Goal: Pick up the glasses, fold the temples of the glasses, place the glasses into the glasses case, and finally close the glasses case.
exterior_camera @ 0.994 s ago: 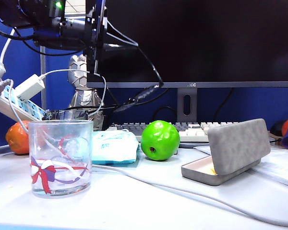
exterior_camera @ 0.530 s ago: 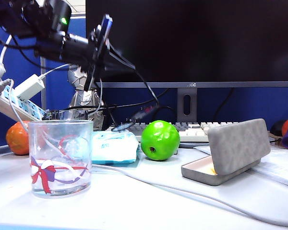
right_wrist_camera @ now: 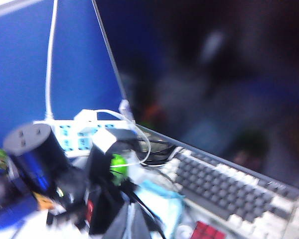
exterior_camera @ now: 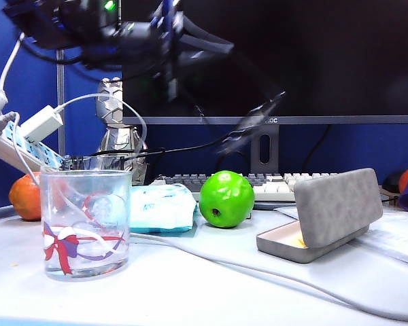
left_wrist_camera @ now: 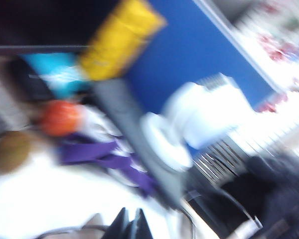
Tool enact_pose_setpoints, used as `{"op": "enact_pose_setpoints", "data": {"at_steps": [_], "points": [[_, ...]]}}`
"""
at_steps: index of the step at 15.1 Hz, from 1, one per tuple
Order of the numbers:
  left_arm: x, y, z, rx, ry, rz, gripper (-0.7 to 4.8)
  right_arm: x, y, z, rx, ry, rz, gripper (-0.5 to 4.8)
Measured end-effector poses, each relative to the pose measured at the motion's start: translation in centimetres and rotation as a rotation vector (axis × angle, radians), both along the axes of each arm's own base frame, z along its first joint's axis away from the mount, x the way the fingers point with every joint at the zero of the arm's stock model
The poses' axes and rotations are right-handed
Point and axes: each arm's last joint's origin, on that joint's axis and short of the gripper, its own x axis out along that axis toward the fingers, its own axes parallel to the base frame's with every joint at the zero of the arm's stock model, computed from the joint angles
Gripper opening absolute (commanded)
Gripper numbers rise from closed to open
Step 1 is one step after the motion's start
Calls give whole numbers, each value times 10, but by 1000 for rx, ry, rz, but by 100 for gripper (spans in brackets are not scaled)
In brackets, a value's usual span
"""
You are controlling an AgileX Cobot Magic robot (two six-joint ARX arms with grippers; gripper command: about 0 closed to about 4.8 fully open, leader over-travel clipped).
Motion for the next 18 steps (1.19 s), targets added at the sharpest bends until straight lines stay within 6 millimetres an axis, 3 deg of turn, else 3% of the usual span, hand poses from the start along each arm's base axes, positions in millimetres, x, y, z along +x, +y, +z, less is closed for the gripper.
{"op": "enact_pose_setpoints", "data": {"at_steps": [4,7,9,14,18], "points": [[-13,-16,12,-48,-106,-89,-6,2,-10,-7,-12,86,-42,-1],[-27,-11,43,-88,-223,-101,-6,12,-42,-17,7,214,-196,-1],[-38,-6,62,-105,-299,-114,-6,15,-59,-18,53,255,-210,-1],[-65,1,99,-152,-473,-143,-6,20,-68,-20,195,354,-119,-1],[-81,3,118,-182,-545,-167,-6,33,-58,-32,344,556,151,-1]]}}
